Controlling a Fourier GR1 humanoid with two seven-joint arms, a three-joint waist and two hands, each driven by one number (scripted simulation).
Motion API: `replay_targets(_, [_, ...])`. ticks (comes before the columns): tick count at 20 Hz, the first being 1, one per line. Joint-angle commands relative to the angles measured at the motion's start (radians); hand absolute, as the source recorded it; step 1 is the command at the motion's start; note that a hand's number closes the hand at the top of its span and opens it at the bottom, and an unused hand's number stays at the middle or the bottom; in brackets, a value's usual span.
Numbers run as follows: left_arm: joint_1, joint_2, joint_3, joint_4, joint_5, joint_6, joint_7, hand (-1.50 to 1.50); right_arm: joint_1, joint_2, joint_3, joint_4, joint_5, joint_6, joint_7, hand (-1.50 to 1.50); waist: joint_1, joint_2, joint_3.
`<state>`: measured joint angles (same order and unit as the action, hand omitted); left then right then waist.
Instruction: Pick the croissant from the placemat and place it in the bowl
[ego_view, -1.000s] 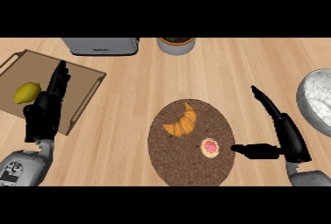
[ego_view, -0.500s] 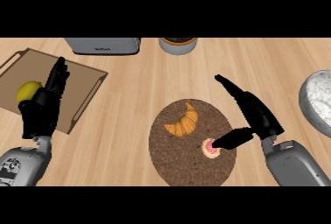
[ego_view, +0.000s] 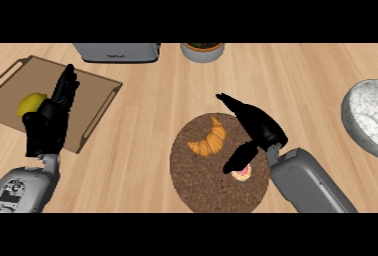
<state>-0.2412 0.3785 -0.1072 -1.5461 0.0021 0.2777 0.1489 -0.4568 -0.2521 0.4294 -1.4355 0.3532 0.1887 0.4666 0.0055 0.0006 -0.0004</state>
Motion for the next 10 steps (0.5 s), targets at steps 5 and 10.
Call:
replay_targets(5, [-0.027, -0.045, -0.008, -0.044, -0.066, 0.005, 0.070, 0.00, -0.073, 0.094, -0.003, 0.228, 0.103, 0.043, 0.029, -1.50, 0.001, 0.001, 0.001])
replay_targets(10, [0.022, -0.028, 0.075, -0.013, -0.047, -0.067, -0.001, 0.00, -0.060, 0.139, -0.053, 0.345, 0.169, -0.005, -0.087, -1.50, 0.001, 0.001, 0.001])
